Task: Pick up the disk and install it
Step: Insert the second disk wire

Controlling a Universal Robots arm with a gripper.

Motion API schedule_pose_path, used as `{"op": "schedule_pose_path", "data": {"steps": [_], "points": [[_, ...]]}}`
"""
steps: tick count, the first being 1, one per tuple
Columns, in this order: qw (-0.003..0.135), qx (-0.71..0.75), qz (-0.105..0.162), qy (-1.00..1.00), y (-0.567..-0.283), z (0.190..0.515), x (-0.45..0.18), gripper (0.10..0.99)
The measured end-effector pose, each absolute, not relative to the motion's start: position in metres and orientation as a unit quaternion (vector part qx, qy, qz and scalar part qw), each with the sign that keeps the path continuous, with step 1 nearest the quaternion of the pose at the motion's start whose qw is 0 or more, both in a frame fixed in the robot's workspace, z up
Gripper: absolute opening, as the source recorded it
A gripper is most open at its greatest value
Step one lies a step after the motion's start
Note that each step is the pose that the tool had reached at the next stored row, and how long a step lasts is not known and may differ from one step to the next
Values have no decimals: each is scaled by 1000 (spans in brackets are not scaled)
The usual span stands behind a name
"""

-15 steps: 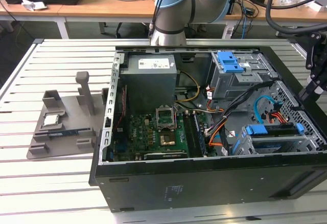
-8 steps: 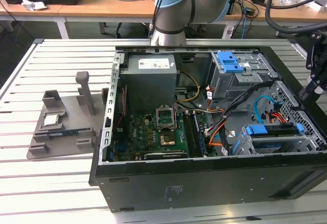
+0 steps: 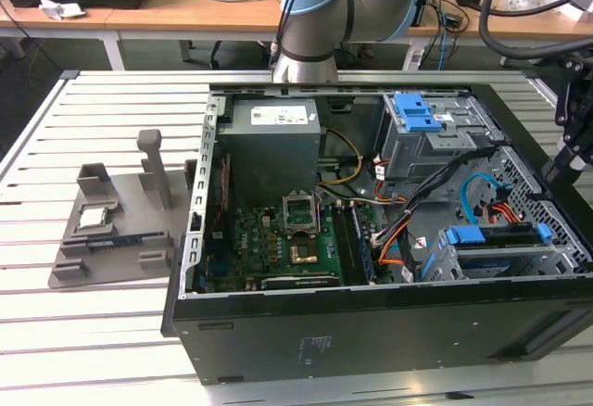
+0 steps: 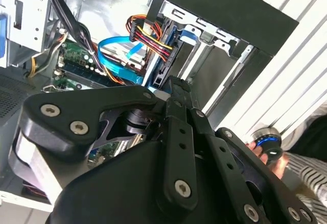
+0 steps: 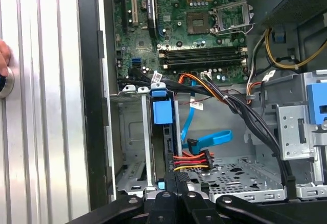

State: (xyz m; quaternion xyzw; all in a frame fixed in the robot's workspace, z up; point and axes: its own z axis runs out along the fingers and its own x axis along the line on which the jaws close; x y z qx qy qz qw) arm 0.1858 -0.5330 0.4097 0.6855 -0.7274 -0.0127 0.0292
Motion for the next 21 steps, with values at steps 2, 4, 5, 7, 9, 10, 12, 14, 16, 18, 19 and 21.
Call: {"op": "schedule_pose_path", "data": {"steps": [2,4,5,7,9,10,12,14,16,18,19,21], "points": [[29,689,-13,-724,-532,409,183,106],[29,689,-13,-724,-530,409,177,106],[29,689,-13,-724,-528,408,174,106],[29,689,-13,-724,-527,406,163,106],[29,689,-13,-724,-527,401,160,106],[29,689,-13,-724,-524,399,159,106],[29,689,-13,-724,-519,397,155,106],[29,689,-13,-724,-516,396,152,106],[29,689,-13,-724,-516,396,151,106],[29,689,-13,-724,-516,396,151,106],[29,689,-13,-724,-516,396,151,106],[29,689,-13,-724,-516,396,151,114]]}}
